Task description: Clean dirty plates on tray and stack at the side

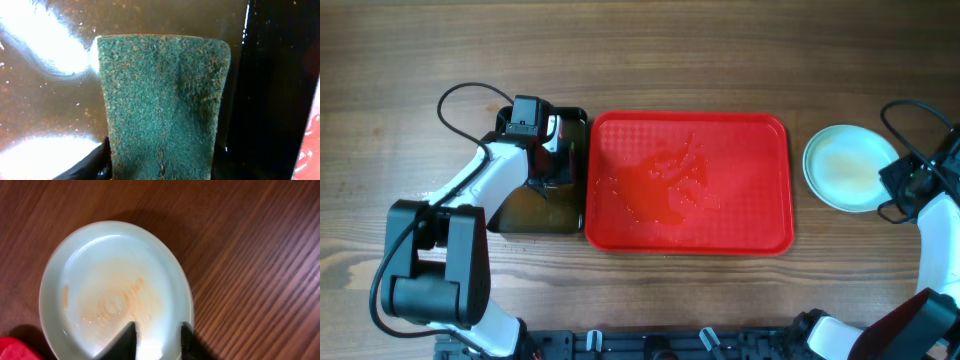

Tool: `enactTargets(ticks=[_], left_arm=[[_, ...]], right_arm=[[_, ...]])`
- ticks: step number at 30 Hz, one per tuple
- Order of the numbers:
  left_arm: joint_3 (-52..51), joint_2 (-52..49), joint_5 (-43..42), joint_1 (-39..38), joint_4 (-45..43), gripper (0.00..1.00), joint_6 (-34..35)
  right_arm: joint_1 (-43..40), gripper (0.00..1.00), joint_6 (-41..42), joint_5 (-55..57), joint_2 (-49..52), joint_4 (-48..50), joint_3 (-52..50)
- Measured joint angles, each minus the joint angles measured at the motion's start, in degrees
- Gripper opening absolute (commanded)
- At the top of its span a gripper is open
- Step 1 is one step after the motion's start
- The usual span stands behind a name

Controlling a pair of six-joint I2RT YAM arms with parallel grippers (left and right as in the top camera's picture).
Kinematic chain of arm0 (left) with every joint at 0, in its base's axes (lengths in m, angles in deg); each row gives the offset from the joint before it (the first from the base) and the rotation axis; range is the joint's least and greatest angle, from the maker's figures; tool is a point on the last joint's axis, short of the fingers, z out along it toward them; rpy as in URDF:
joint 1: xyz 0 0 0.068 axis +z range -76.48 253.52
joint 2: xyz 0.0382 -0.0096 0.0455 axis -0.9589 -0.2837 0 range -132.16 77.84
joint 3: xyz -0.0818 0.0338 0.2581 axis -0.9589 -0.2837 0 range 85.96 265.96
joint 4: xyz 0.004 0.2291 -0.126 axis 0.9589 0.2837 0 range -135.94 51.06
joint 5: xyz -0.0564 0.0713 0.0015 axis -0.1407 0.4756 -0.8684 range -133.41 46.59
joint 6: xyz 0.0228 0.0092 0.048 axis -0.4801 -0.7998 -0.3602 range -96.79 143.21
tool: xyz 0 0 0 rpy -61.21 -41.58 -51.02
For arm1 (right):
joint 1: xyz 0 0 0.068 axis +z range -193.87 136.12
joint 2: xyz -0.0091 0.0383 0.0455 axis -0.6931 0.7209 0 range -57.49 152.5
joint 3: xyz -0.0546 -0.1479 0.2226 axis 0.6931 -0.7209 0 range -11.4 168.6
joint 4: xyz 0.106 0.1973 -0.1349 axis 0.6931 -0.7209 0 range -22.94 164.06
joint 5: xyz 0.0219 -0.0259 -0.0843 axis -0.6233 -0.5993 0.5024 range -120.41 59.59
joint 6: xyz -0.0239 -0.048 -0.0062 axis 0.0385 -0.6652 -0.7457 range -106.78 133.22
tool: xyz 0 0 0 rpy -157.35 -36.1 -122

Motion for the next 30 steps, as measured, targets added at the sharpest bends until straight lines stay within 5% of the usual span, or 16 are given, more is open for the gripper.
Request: enactTargets(ticks=[4, 13, 18, 22, 30], left_arm=[[0.0, 0.0, 0.0, 0.02, -0.17, 0.86, 0.57], [-0.22, 4.7, 0.22, 1.7, -3.67, 1.0, 9.27], [-0.22, 11.69, 0.48, 1.79, -3.54, 1.0, 9.6], [-0.22, 14.34, 0.57, 1.79, 3.04, 1.0, 10.93], [-0.44, 29.07, 0.9, 1.79, 17.66, 1.0, 13.55]], right_arm=[[0.0, 0.47, -0.07, -4.85, 0.0, 0.09, 0.0], [8.48, 0.98, -7.04, -18.69, 0.0, 2.56, 0.0], [21.94, 0.99, -13.92, -19.06, 0.0, 5.29, 0.13], [32.33, 1.0, -19.43, -15.41, 0.0, -2.23, 3.06], [34.49, 1.0, -20.46, -13.03, -5.86, -10.67, 4.63]])
